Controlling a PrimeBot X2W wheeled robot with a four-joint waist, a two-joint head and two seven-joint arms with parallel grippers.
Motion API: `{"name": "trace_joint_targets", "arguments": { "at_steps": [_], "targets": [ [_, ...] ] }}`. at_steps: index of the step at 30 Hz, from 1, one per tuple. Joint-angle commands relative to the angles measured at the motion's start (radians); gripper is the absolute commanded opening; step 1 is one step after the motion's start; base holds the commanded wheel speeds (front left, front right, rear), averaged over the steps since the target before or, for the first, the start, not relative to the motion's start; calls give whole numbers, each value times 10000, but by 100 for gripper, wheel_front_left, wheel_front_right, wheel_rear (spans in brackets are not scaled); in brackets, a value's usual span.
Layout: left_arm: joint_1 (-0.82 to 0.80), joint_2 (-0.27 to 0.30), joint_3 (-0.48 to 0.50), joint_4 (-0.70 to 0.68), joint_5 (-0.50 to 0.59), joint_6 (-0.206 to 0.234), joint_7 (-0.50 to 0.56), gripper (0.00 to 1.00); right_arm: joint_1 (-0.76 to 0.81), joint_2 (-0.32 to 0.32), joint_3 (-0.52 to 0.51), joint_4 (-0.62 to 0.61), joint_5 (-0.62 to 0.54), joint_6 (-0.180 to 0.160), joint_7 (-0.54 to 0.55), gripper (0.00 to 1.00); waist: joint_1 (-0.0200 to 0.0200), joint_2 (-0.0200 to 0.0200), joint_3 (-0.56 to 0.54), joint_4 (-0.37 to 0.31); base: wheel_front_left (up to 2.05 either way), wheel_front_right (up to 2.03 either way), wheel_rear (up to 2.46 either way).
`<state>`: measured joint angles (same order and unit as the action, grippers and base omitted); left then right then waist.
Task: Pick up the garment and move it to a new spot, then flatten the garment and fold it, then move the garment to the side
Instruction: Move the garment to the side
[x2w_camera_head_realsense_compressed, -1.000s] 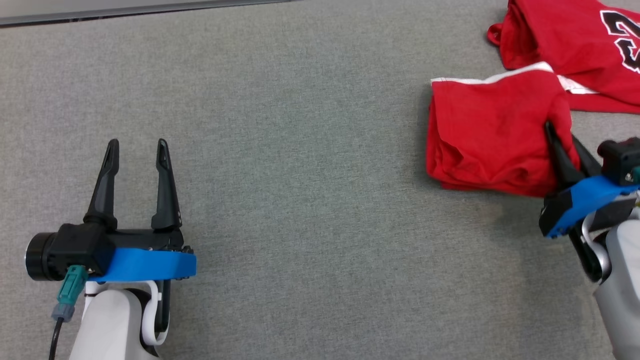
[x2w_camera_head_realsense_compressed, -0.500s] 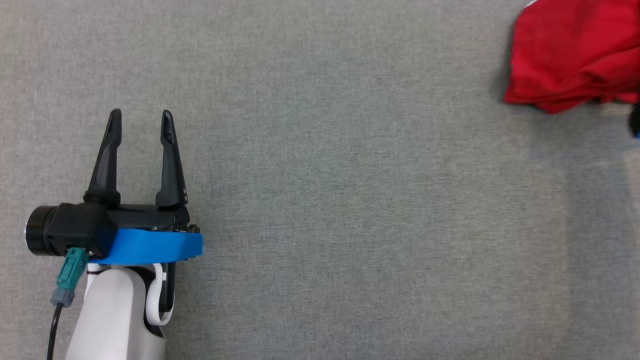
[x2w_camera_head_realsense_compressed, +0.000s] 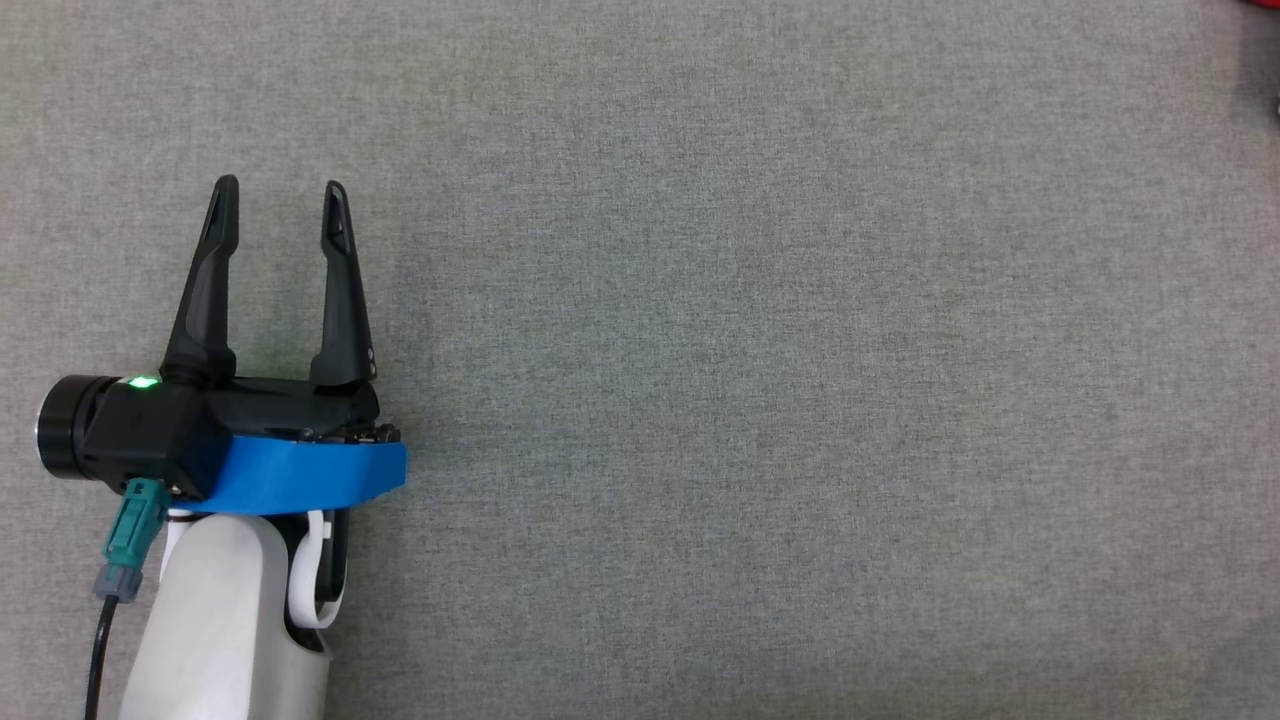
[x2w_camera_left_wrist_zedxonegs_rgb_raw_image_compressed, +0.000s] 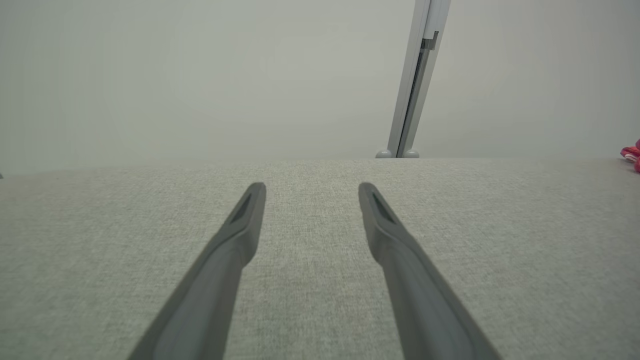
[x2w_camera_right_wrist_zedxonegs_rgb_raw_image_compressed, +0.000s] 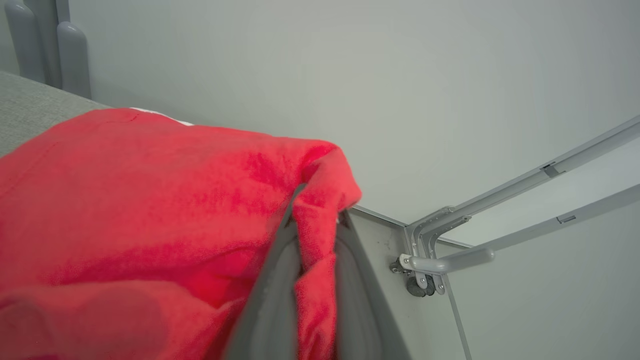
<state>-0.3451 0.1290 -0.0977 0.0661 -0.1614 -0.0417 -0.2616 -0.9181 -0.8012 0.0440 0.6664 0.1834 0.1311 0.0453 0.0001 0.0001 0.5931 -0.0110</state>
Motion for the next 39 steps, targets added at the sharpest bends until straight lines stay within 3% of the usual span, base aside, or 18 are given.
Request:
{"name": "trace_joint_targets", "arguments": {
  "at_steps": [1, 10, 11, 12, 13, 22, 29, 39],
  "targets": [
    [-126, 49, 18, -59, 44, -15, -43, 100, -232, -159, -40, 68, -17, -5, -145, 0, -1, -1, 19, -14, 0, 0, 0],
    [-147, 33, -44, -114, 68, -53, -43, 100, -526, -333, -17, 245, -58, -5, -41, 0, -1, -1, 151, -30, 0, 0, 0],
    [-166, 30, -47, -101, 68, -57, -43, 100, -502, -355, -3, 254, -130, -5, 11, 29, -1, -1, 162, -20, 0, 0, 0],
    [-178, 26, -49, -96, 66, -56, -43, 100, -505, -358, -3, 251, -163, -5, 22, 89, -1, -1, 172, -9, 0, 0, 0],
    [-186, 29, -38, -95, 62, -53, -43, 100, -528, -349, -30, 255, -221, -4, 56, 100, -1, -1, 176, -2, 0, 0, 0],
    [67, -7, 113, -8, -5, 24, -43, 100, -690, 93, -890, 258, -1585, -4, -1, 100, -1, -1, -208, -34, 0, 0, 0],
    [519, -36, 292, 92, -47, 53, -44, 100, -129, 902, -1236, -220, -1497, -4, -775, 100, -1, -1, -1150, -72, 0, 0, 0],
    [1706, 4, 614, 337, -142, 152, -45, 100, 1413, 2976, 135, -1171, -789, -4, -2044, 100, -1, -1, -3027, -15, 0, 0, 0]
  ]
}}
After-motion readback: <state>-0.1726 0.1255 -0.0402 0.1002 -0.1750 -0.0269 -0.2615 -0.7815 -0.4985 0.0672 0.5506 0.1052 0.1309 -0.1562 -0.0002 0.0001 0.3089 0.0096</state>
